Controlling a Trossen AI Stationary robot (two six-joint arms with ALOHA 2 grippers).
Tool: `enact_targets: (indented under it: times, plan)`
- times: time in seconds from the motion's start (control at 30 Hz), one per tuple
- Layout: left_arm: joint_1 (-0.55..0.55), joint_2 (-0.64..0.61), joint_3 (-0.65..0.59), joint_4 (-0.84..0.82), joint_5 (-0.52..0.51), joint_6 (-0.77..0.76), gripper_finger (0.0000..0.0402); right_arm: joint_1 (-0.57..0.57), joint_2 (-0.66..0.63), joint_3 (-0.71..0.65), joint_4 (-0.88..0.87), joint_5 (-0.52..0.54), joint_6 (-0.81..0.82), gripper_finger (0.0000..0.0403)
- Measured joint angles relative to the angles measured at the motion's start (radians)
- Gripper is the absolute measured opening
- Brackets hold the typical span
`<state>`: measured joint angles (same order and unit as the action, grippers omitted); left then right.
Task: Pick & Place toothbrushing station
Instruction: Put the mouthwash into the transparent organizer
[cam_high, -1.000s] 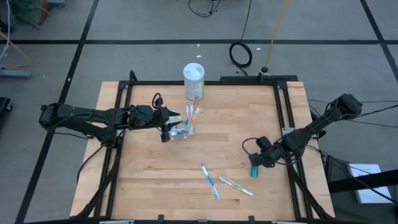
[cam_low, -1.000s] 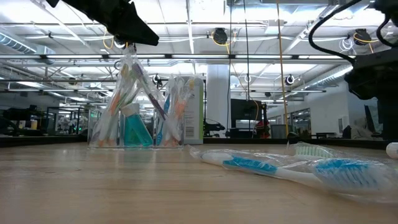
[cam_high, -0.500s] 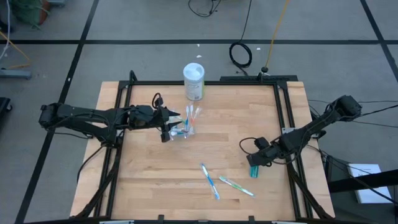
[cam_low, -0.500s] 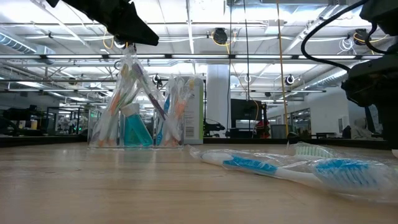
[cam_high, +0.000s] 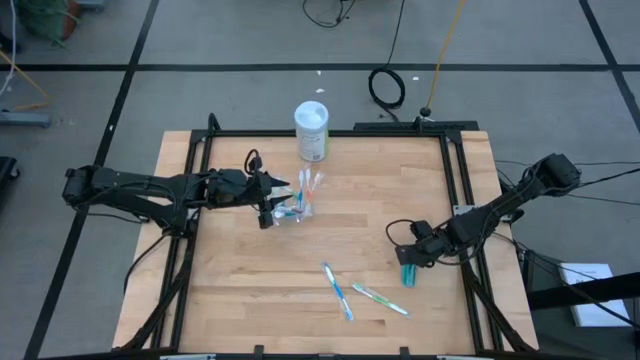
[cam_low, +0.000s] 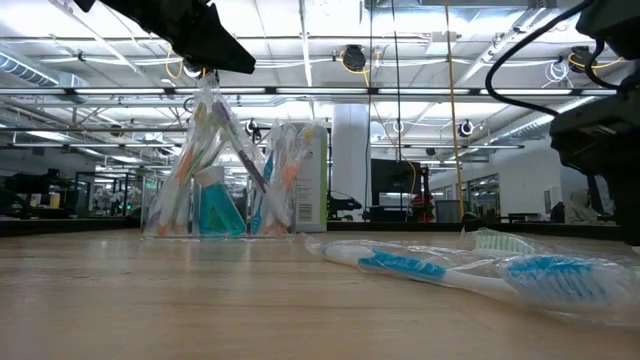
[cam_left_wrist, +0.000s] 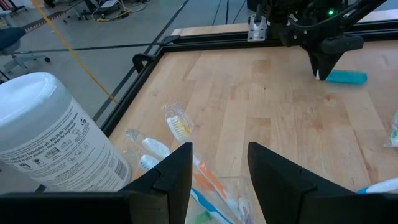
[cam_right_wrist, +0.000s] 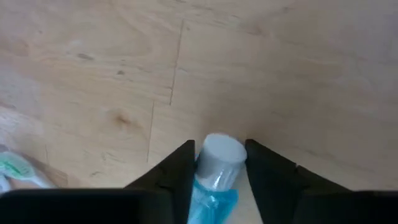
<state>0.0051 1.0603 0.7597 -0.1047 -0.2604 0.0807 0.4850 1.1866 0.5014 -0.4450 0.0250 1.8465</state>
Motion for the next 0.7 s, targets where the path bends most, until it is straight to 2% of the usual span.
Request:
enact_targets:
  times: [0.13, 0.27, 0.33, 0.43, 0.57, 0.7]
  plan:
    - [0.000, 0.000, 0.000, 0.000, 0.000, 0.000, 0.0161, 0.000, 0.000, -0.001, 0.007, 0.004, -0.001, 0.0088]
    - [0.000, 0.000, 0.000, 0.000, 0.000, 0.000, 0.0161, 0.001, 0.001, -0.002, 0.033, 0.034, -0.027, 0.0082]
    - [0.000, 0.000, 0.000, 0.000, 0.000, 0.000, 0.0161, 0.001, 0.002, -0.003, 0.075, 0.071, -0.051, 0.0082]
    - [0.000, 0.000, 0.000, 0.001, 0.000, 0.000, 0.0161, -0.016, 0.003, -0.003, 0.199, 0.193, -0.119, 0.0082]
    - [0.000, 0.000, 0.000, 0.003, 0.000, 0.000, 0.0161, -0.047, 0.004, -0.004, 0.382, 0.299, -0.288, 0.0082]
    - [-0.008, 0.000, 0.000, 0.003, 0.002, 0.001, 0.0161, -0.110, 0.003, -0.003, 0.606, 0.417, -0.610, 0.0082]
